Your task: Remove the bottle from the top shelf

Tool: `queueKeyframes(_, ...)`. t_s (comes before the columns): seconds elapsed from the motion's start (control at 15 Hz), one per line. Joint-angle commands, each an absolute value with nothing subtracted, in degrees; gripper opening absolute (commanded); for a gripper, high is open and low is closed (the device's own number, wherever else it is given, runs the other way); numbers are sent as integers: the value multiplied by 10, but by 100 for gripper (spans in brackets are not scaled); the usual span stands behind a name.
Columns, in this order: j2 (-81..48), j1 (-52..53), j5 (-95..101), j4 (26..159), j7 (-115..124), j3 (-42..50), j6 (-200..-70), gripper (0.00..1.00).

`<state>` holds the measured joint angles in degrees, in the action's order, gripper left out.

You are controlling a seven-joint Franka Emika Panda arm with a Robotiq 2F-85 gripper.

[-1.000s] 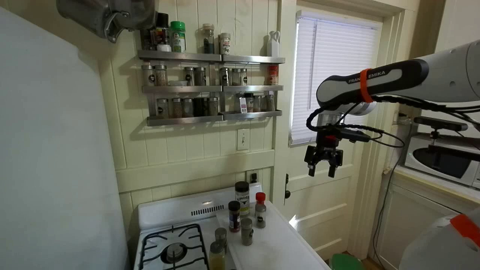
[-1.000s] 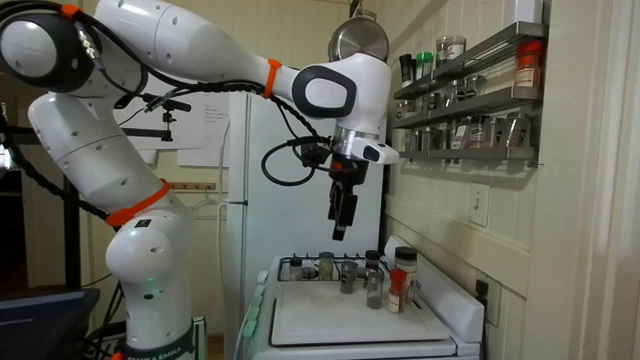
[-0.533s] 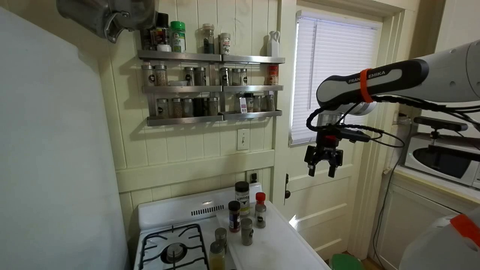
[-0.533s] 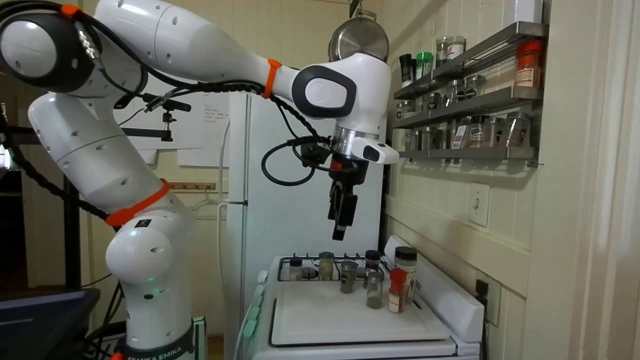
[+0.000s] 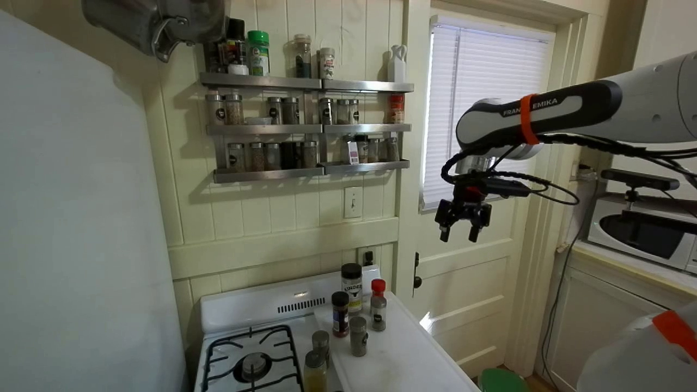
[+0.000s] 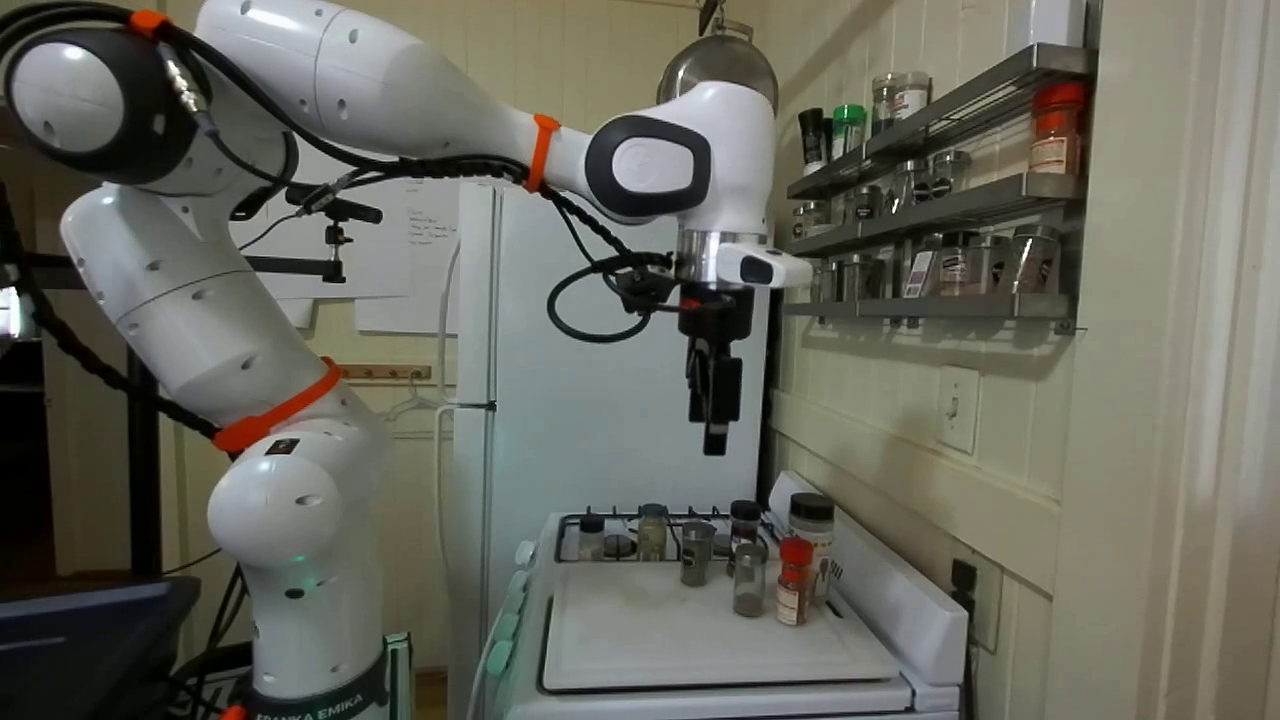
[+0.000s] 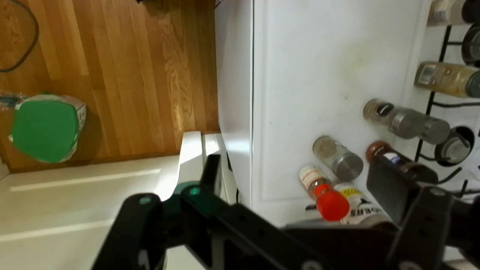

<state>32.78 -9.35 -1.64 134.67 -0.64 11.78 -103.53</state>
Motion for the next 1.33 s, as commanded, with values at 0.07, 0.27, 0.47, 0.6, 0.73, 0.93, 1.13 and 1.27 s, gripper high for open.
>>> queueKeyframes(0.07,335,-115,13,1284,29,91,-1080,100)
queueKeyframes(0.27,340,-119,14,1232,39,88,-1103,100)
queueKeyframes(0.47,343,-118,17,1175,41,81,-1119,100)
queueKeyframes(0.6,337,-112,19,1134,30,79,-1129,100)
queueKeyframes(0.73,328,-102,23,1091,7,77,-1136,100)
queueKeyframes(0.93,314,-71,16,1035,-59,79,-1142,100)
queueKeyframes(1.13,283,-33,3,962,-110,76,-1134,100)
queueKeyframes(1.27,245,-15,-4,896,-118,73,-1137,100)
